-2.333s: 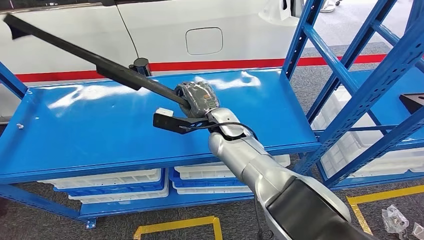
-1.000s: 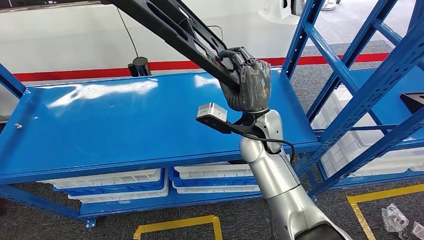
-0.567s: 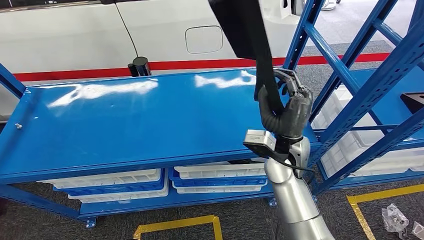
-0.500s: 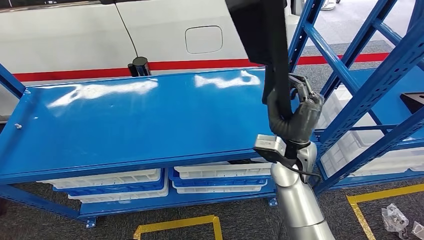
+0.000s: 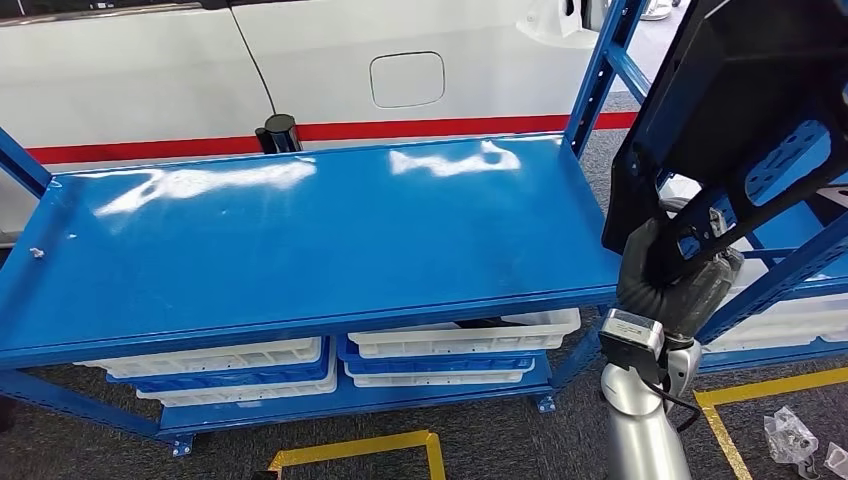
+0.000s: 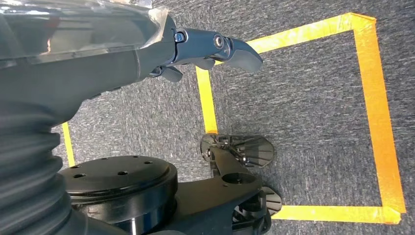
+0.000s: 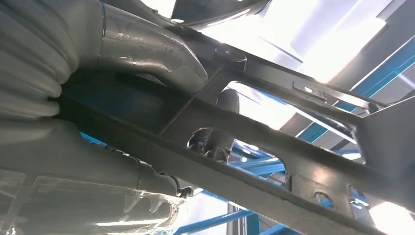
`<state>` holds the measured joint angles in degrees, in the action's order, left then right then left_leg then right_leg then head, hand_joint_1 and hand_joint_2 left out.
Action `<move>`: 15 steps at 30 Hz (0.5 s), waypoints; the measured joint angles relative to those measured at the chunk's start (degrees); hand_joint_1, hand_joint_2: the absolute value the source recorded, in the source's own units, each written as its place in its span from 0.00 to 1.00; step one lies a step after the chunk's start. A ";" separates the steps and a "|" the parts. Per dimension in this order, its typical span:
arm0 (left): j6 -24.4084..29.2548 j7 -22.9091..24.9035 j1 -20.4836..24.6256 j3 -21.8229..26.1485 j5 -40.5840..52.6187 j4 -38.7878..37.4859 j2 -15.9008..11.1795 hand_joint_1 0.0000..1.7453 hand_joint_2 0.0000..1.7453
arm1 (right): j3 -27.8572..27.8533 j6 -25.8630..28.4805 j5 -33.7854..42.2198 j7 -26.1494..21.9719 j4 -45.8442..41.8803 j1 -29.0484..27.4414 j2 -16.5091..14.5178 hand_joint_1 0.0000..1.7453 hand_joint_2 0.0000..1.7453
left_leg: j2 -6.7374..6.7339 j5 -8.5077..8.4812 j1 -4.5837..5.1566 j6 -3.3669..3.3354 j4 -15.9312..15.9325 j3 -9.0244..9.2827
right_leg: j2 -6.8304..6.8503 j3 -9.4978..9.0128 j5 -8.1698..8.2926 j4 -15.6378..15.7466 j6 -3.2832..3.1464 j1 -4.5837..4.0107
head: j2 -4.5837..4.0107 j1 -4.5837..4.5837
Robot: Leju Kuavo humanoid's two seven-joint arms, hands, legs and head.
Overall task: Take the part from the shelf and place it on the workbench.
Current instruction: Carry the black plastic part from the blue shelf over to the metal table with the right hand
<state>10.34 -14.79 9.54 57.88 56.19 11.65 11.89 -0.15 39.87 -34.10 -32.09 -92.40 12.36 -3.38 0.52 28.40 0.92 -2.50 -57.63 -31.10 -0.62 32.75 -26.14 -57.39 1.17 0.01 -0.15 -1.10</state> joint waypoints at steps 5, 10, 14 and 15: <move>-0.01 0.29 0.36 -0.01 0.10 0.00 0.02 0.00 1.00 | -0.73 0.00 0.00 -0.05 -0.99 -0.41 0.27 1.00 1.00 | -0.19 -0.70 -0.51 -0.92 1.45 0.85 | 0.03 1.23 -1.04 -2.21 0.51 0.01 | 0.00 0.12; -0.01 0.35 0.44 -0.01 0.14 0.00 0.09 0.00 1.00 | -1.38 0.00 -0.01 -0.15 -1.13 -1.10 0.67 1.00 1.00 | -0.23 -0.36 -1.25 -0.74 1.76 1.52 | 0.11 9.75 -5.18 -16.87 1.59 1.01 | 0.00 0.37; -0.15 0.44 0.48 0.00 0.08 0.01 0.17 0.00 1.00 | -1.47 0.00 -0.05 -0.17 -1.24 -1.22 0.87 1.00 1.00 | 0.01 1.34 -2.12 1.15 0.99 2.60 | 0.43 4.19 1.18 -3.83 4.79 2.31 | 0.00 0.56; -0.15 0.44 0.50 0.00 -0.03 0.02 0.16 0.00 1.00 | -1.48 0.00 -0.04 -0.17 -1.32 -1.23 0.88 1.00 1.00 | 0.06 1.73 -2.10 1.60 0.77 2.61 | 0.36 3.18 1.74 -1.86 4.70 2.37 | 0.00 0.69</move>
<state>10.20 -14.35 10.04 57.88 56.17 11.67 12.05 -1.63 39.87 -34.14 -32.26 -93.72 11.12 -2.50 0.58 30.12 -1.18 -0.90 -56.86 -28.49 -0.26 35.93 -24.41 -59.24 5.87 2.38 -0.15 -0.41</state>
